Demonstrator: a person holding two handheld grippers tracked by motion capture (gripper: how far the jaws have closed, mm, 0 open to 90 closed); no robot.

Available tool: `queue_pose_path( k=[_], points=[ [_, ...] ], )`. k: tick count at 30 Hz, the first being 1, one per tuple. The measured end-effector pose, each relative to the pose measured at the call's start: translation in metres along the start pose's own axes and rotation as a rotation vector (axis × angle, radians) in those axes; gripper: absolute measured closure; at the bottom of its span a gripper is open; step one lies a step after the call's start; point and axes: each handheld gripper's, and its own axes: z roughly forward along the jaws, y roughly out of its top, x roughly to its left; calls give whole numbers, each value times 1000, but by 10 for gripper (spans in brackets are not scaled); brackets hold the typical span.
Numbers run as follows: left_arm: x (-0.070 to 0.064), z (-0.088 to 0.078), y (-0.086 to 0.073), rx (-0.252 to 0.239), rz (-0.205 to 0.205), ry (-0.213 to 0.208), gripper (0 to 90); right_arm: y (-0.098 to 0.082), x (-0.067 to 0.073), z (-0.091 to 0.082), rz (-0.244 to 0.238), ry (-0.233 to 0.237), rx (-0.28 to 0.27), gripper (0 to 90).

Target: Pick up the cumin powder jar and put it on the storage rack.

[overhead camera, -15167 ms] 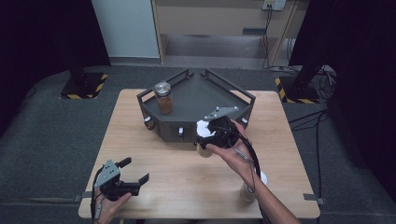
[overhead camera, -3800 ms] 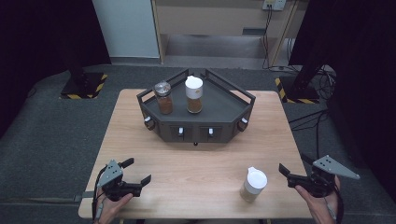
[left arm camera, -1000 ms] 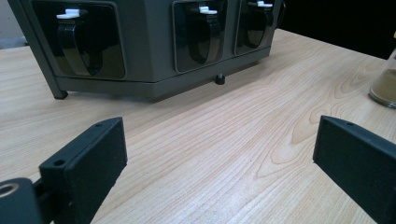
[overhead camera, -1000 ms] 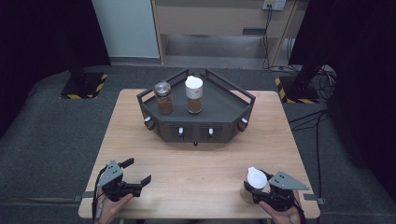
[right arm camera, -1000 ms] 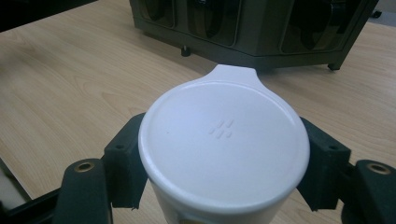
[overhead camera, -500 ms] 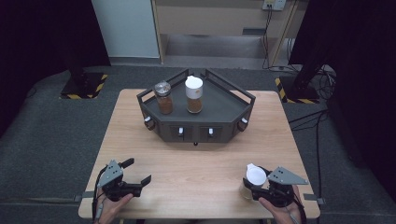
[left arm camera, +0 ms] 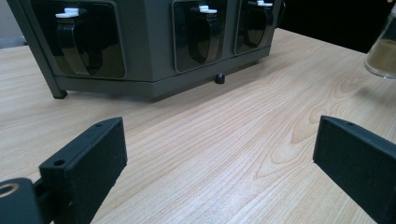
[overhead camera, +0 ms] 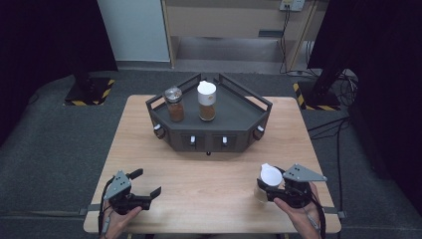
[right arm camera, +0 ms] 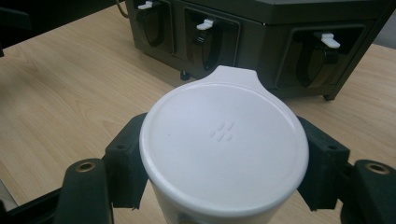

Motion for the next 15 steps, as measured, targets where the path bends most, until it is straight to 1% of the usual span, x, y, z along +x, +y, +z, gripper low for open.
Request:
queue_pose_path(
  k=[10,15],
  points=[
    [0,0,0,0,0,1,19,32,-3,5,3,3,8,307],
    [0,1,0,2,3,-1,20,48,-7,9,14,11,14,307]
  ],
)
